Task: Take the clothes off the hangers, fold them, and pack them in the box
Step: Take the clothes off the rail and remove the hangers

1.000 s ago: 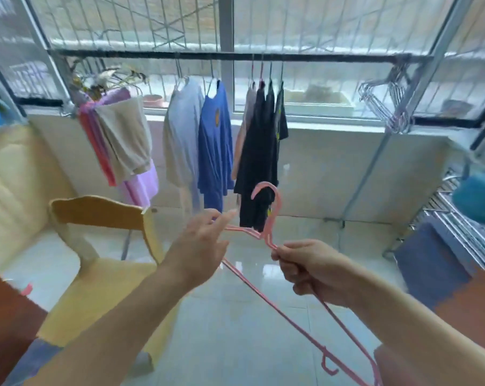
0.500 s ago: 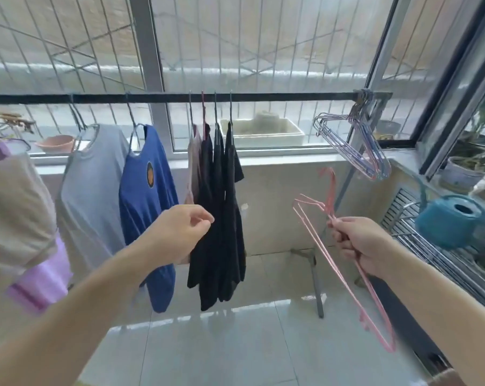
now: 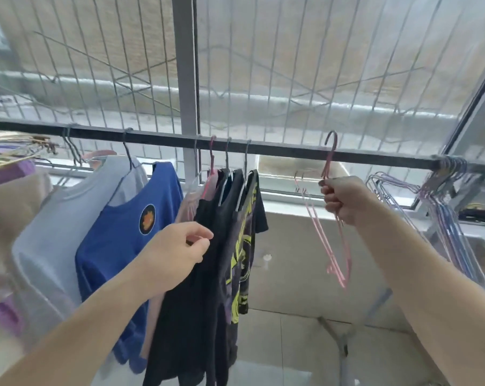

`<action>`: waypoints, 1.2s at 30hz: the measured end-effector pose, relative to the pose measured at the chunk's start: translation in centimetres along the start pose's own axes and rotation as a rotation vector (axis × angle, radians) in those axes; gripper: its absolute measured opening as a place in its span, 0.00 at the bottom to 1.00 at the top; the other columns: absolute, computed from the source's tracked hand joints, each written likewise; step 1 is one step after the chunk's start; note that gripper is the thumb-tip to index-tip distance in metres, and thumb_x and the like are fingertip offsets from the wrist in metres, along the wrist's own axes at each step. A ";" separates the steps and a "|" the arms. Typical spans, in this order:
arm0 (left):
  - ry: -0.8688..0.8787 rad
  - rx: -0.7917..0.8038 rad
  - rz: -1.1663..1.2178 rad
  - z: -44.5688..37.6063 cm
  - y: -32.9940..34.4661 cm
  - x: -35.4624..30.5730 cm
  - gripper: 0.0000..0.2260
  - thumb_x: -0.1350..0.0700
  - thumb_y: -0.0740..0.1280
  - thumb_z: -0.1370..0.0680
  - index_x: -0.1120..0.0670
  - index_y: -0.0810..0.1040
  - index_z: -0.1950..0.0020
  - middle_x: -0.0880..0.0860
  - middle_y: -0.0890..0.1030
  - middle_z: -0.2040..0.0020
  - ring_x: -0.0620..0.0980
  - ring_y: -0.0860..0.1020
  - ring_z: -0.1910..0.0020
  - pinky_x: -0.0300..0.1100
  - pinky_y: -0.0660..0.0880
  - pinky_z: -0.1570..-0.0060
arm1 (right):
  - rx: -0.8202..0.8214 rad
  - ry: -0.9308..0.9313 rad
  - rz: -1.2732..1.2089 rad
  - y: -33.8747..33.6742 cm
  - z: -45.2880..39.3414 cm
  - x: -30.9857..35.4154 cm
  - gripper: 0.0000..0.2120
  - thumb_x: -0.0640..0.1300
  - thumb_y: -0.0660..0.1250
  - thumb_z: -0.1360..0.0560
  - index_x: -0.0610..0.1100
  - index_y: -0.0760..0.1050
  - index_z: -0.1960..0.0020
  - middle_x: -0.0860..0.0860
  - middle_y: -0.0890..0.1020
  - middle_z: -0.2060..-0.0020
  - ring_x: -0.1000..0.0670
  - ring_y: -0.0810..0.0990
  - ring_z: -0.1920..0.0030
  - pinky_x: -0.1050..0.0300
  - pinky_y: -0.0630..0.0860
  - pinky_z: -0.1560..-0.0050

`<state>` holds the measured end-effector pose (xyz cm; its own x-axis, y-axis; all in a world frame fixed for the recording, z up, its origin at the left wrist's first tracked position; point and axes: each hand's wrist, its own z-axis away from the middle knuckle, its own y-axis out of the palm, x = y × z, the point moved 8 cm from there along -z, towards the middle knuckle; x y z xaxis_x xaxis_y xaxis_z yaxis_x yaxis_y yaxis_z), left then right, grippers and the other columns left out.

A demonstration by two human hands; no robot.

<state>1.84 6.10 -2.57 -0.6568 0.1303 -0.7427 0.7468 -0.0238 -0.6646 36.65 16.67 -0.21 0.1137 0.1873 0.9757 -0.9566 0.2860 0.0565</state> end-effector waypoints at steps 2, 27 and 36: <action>-0.031 -0.007 0.007 -0.1 0.6 0.2 0.07 0.51 0.64 0.17 0.40 0.80 0.45 0.42 0.83 0.54 0.38 0.82 0.56 0.43 0.82 0.49 | -0.008 -0.026 -0.001 -0.5 -1.4 -0.2 0.11 0.36 0.52 0.16 0.41 0.68 0.55 0.50 0.66 0.69 0.58 0.59 0.80 0.66 0.54 0.83; 0.031 -0.198 -0.126 -2.2 1.9 0.4 0.12 0.55 0.67 0.18 0.44 0.77 0.36 0.43 0.71 0.33 0.39 0.69 0.41 0.30 0.67 0.43 | -0.185 -0.152 0.725 -5.0 -0.7 -0.9 0.21 0.43 0.64 0.19 0.38 0.68 0.28 0.38 0.76 0.40 0.38 0.79 0.45 0.46 0.78 0.45; -0.208 0.068 -0.012 -4.8 5.7 0.9 0.27 0.63 0.60 0.16 0.47 0.59 0.19 0.48 0.71 0.26 0.52 0.72 0.30 0.41 0.72 0.35 | 0.283 -0.119 0.745 11.5 5.5 -6.8 0.31 0.62 0.62 0.21 0.45 0.63 0.25 0.45 0.74 0.32 0.45 0.78 0.42 0.48 0.80 0.45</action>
<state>6.00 10.85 -6.67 -0.6784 -0.0757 -0.7308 0.7345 -0.0913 -0.6724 23.41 13.46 -5.03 -0.5948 0.1286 0.7935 -0.8034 -0.1264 -0.5818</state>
